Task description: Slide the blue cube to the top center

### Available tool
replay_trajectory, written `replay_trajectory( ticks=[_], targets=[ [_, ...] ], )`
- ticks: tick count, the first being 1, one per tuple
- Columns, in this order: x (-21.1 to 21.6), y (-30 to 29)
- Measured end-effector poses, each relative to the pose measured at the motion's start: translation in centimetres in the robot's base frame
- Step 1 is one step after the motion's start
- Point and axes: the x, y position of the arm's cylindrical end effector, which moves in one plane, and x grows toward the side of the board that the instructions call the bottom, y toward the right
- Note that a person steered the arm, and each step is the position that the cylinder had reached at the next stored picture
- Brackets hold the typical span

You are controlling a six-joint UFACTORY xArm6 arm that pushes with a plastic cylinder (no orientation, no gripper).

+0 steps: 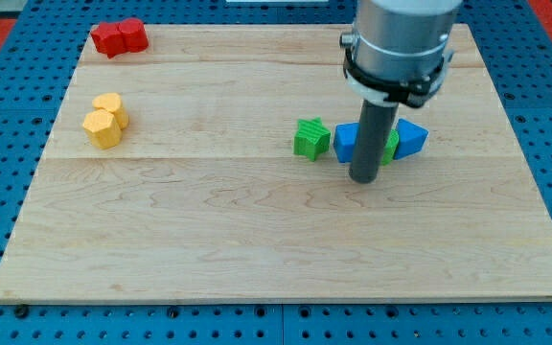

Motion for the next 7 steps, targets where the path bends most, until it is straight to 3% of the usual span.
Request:
replay_trajectory(
  ticks=[3,4,6,7],
  targets=[
    [-14.2,-0.3],
    [-15.3,-0.4],
    [-10.3,-0.4],
    [-10.7,-3.0]
  ],
)
